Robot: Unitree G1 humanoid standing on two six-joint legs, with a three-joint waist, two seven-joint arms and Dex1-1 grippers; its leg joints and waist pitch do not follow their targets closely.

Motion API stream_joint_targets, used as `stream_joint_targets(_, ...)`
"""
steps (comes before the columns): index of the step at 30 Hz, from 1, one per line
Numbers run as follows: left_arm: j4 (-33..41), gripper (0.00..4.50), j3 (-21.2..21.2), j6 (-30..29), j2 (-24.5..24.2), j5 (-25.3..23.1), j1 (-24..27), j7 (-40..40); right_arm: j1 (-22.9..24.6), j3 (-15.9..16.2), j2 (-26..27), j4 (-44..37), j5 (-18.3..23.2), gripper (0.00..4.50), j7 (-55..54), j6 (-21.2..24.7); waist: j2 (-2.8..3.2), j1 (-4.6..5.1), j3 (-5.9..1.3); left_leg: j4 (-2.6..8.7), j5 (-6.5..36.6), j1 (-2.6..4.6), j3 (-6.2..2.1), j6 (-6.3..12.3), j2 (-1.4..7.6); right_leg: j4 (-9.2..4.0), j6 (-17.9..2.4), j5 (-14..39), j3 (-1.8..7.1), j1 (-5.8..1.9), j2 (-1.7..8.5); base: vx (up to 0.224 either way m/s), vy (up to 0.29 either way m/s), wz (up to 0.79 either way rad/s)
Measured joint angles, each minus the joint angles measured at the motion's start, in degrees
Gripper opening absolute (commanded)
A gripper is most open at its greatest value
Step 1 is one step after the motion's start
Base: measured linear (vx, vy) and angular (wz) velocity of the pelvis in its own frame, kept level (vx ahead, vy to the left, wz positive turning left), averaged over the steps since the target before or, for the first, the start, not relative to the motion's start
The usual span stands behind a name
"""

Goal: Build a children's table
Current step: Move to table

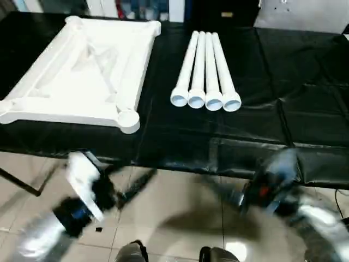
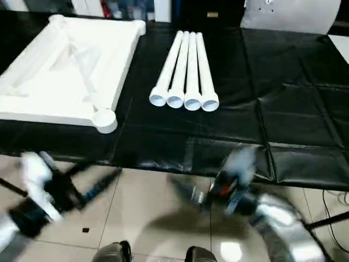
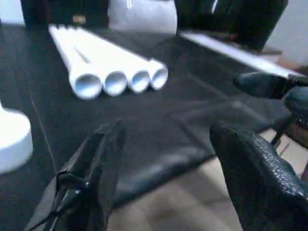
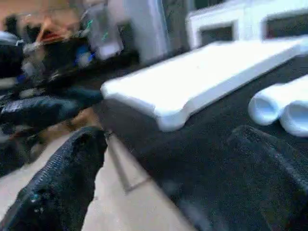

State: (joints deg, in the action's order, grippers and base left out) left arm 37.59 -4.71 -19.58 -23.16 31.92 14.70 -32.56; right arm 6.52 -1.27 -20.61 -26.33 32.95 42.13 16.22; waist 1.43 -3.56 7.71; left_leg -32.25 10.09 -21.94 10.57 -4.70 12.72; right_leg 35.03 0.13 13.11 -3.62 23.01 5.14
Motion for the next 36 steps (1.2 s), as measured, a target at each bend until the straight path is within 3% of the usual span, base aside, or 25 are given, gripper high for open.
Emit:
stream_joint_targets(4, 1.3, 3.2, -0.5, -2.0, 0.0, -0.7, -3.1, 2.5, -0.9, -1.0, 1.4, -2.6, -1.8, 4.5, -5.5, 2.1, 0.17, 0.06, -0.46, -0.15, -0.1, 0.03, -0.02, 0.1, -0.01, 0.04, 0.2, -0.1, 0.02, -0.08, -0.01, 0.0, 0.0, 0.0)
stream_joint_targets(6, -2.0, 3.2, 0.0, -4.5, 1.9, -5.8, -9.9, 7.7, -3.1, -1.0, 4.6, -2.6, -7.5, 4.5, -12.4, 4.0, 0.24, -0.01, -0.56, -0.26, -0.2, 0.04, -0.03, -0.25, -0.01, 0.23, 0.3, -0.3, 0.03, -0.11, -0.06, -0.028, -0.001, 0.02)
stream_joint_targets(7, -7.5, 3.2, 0.3, -5.2, 5.1, -11.0, -16.4, 13.6, -5.8, -0.2, 6.6, -1.3, -13.5, 4.5, -18.4, 5.1, 0.33, -0.06, -0.69, -0.3, -0.5, 0.05, -0.03, -0.45, -0.03, 0.24, 0.5, -0.5, 0.03, -0.17, -0.05, -0.055, -0.002, 0.04)
stream_joint_targets(9, -12.9, 3.2, 0.9, -5.3, 7.1, -15.5, -20.1, 19.5, -7.1, 0.9, 7.6, 0.8, -18.3, 4.5, -24.1, 5.9, 0.31, 0.14, -1.14, -0.39, -0.6, 0.03, -0.18, -0.49, -0.15, 0.18, 0.5, -0.8, 0.08, -0.16, -0.05, -0.064, 0.008, -0.02)
stream_joint_targets(12, -16.8, 3.2, 3.9, -5.4, 6.7, -19.6, -17.6, 22.2, -6.2, -0.1, 8.4, 4.5, -21.0, 4.5, -30.8, 8.1, 0.49, 0.93, -1.99, -0.52, -0.5, 0.01, -0.25, -0.45, -0.31, 0.2, 0.6, -0.9, 0.21, -0.13, -0.04, -0.017, 0.003, -0.02)
stream_joint_targets(14, -17.1, 3.2, 5.0, -5.5, 6.6, -20.4, -16.1, 22.9, -5.7, -0.5, 8.4, 5.7, -21.7, 4.5, -33.3, 9.6, 0.63, 0.75, -2.08, -0.59, -0.6, -0.06, -0.32, -0.43, -0.32, 0.24, 0.7, -0.9, 0.21, -0.13, -0.05, 0.0, 0.0, 0.0)
stream_joint_targets(18, -16.8, 3.2, 5.1, -6.4, 6.7, -19.2, -17.0, 23.2, -5.7, 1.1, 7.9, 6.3, -22.1, 4.5, -32.9, 9.0, 1.56, -0.58, -3.23, -1.18, -0.6, -0.36, -0.15, 0.91, -0.73, 0.34, 0.8, -1.0, 0.4, -0.38, 0.39, 0.0, 0.0, 0.0)
stream_joint_targets(20, -16.6, 3.2, 5.1, -6.4, 7.0, -19.4, -18.2, 23.3, -6.0, 1.4, 8.7, 6.3, -22.2, 4.5, -32.5, 8.4, 2.11, -1.6, -3.62, -2.34, 0.1, -0.47, -0.6, 2.13, -0.84, 0.28, 1.5, -1.1, 0.69, -0.77, 0.75, -0.016, 0.043, -0.01)
stream_joint_targets(21, -17.2, 3.2, 5.1, -6.4, 7.9, -20.2, -19.3, 23.5, -6.4, 1.6, 9.7, 6.3, -23.4, 4.5, -33.2, 8.0, 2.42, -1.98, -3.83, -2.93, 0.4, -0.45, -0.62, 2.48, -1.28, 0.24, 2.2, -1.0, 0.84, -1.08, 1.28, -0.048, 0.128, 0.04)
stream_joint_targets(23, -18.6, 3.2, 5.1, -6.2, 9.2, -21.1, -20.8, 24.3, -7.8, 1.8, 11.3, 6.9, -25.5, 4.5, -35.2, 8.2, 2.48, -2.11, -4.1, -3.12, 0.5, -0.23, -0.33, 2.94, -2.41, -0.02, 2.6, -1.0, 1.42, -1.25, 2.06, -0.054, 0.141, 0.07)
stream_joint_targets(26, -20.0, 3.2, 5.4, -5.7, 9.5, -22.1, -20.9, 25.2, -9.2, 2.5, 11.6, 7.3, -24.7, 4.5, -35.8, 10.6, 2.2, -1.66, -4.38, -3.11, 0.4, -0.48, 0.76, 5.16, -3.78, -1.29, 2.6, -1.0, 2.91, -1.42, 2.51, -0.057, 0.165, 0.07)
stream_joint_targets(29, -20.5, 3.2, 5.8, -5.6, 9.3, -22.7, -20.0, 25.4, -9.5, 2.5, 12.1, 8.3, -23.7, 4.5, -36.1, 11.2, 1.83, -0.55, -4.59, -3.09, 0.5, -0.62, 1.49, 6.9, -5.3, -2.24, 2.6, -1.0, 3.11, -1.33, 3.79, -0.072, 0.174, 0.05)
stream_joint_targets(30, -20.5, 3.2, 5.9, -5.6, 9.3, -22.7, -19.9, 25.5, -9.5, 2.8, 12.1, 8.7, -23.8, 4.5, -36.1, 11.2, 1.79, 0.32, -4.59, -3.08, 0.5, -0.74, 1.7, 7.37, -5.8, -2.47, 2.5, -0.9, 3.09, -1.38, 4.29, -0.065, 0.176, 0.03)
stream_joint_targets(33, -20.6, 3.2, 5.9, -5.6, 9.5, -23.4, -19.9, 25.5, -9.5, 3.2, 13.2, 8.9, -24.2, 4.5, -36.1, 11.3, 1.8, 2.64, -4.58, -2.96, 0.2, -1.12, 2.07, 8.12, -6.0, -2.16, 1.2, 0.8, 2.93, -1.26, 4.47, -0.083, 0.139, 0.02)
stream_joint_targets(36, -20.8, 3.2, 6.3, -5.6, 9.8, -24.3, -20.0, 25.6, -9.5, 3.0, 13.4, 9.0, -24.3, 4.5, -36.1, 12.2, 1.58, 3.89, -4.66, -2.29, 0.1, -1.04, 2.76, 8.08, -6.02, -0.95, 0.9, 2.5, 2.35, -1.49, 4.51, -0.1, 0.048, 0.04)
